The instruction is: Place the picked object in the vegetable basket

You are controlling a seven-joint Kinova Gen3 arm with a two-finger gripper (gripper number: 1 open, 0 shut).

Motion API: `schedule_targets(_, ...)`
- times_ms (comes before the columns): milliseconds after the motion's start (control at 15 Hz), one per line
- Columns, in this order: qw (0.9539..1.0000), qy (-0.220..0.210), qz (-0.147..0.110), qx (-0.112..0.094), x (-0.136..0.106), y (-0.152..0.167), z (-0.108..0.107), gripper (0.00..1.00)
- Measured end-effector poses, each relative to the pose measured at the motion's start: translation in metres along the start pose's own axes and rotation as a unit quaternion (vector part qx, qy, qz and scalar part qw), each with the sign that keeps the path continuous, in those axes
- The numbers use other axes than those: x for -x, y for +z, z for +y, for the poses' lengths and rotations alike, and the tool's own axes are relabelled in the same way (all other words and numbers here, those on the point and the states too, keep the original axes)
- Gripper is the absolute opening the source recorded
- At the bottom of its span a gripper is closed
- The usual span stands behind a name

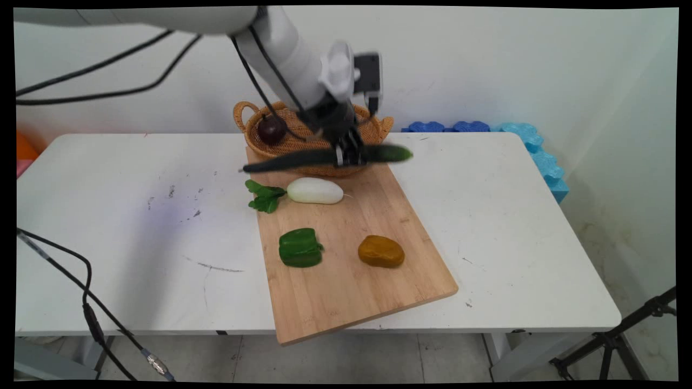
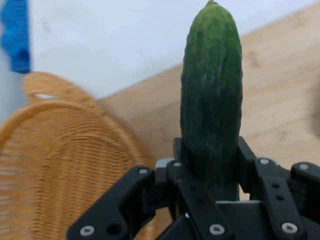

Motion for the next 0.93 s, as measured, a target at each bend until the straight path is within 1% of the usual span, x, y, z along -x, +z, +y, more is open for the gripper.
schedule_targets(200,0.9989,-0.028,0.017,-0.035,-0.001,-0.014,-0.034,0.0)
schedule_targets(400,0.9965,-0.049,0.03,-0.06,-0.001,-0.01,-0.069,0.0)
schedule_targets(600,0.9945,-0.064,0.036,-0.074,0.001,0.003,-0.092,0.0)
schedule_targets(800,0.9917,-0.083,0.041,-0.089,0.006,0.027,-0.122,0.0)
schedule_targets(933,0.9904,-0.094,0.042,-0.092,0.01,0.042,-0.135,0.0)
